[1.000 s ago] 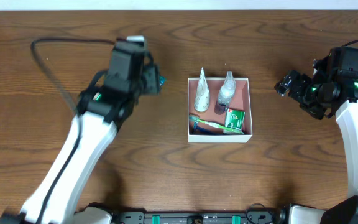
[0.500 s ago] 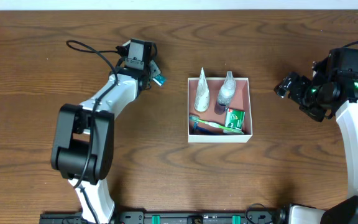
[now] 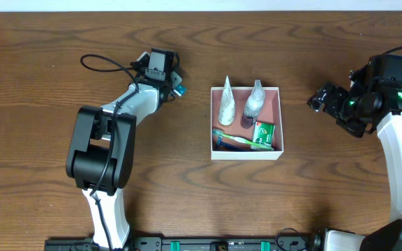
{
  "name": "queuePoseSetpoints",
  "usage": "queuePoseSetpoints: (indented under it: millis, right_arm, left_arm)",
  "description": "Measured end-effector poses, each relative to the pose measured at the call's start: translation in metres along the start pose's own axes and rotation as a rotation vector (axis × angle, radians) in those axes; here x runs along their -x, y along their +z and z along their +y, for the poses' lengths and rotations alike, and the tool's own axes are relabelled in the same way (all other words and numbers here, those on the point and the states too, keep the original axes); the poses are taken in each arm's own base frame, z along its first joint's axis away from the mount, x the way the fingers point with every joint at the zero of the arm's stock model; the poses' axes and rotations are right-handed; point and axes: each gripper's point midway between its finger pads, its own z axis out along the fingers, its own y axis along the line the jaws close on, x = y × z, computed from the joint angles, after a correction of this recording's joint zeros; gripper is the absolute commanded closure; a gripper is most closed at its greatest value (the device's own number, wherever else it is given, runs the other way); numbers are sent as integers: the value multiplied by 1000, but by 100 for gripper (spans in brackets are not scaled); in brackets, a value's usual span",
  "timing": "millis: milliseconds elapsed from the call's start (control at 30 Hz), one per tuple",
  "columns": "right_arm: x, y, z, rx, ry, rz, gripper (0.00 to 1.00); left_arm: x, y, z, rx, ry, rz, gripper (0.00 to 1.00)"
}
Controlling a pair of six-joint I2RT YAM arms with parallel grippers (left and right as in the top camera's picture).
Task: Pack container
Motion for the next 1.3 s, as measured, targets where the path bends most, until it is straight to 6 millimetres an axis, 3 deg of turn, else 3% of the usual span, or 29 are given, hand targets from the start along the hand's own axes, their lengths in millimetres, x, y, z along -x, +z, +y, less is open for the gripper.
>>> queuePoseSetpoints:
  millis: [500, 633, 733, 800, 933, 1133, 1300]
  right_arm:
    - [-7, 0, -2, -8, 5, 29, 1]
    - [-7, 0, -2, -5, 5, 31, 1]
    - [-7, 0, -2, -4, 5, 31, 1]
    - [-8, 0, -1, -2, 5, 32, 1]
    - [-8, 0, -1, -2, 5, 32, 1]
    - [-8, 0, -1, -2, 5, 32, 1]
    - [-7, 0, -1, -1, 5, 31, 1]
  left_arm:
    - [-12, -15, 38, 193, 94, 102, 69]
    - [-13, -23, 54, 246, 187, 141, 58]
    - [-12, -26, 63, 274, 255, 160, 44]
    - [-10, -28, 68, 288, 294, 171, 43]
    - [-5, -29, 77, 308, 339, 184, 66]
    - [3, -31, 87, 309, 436, 215, 86]
    - [-1, -35, 87, 285, 579, 263, 87]
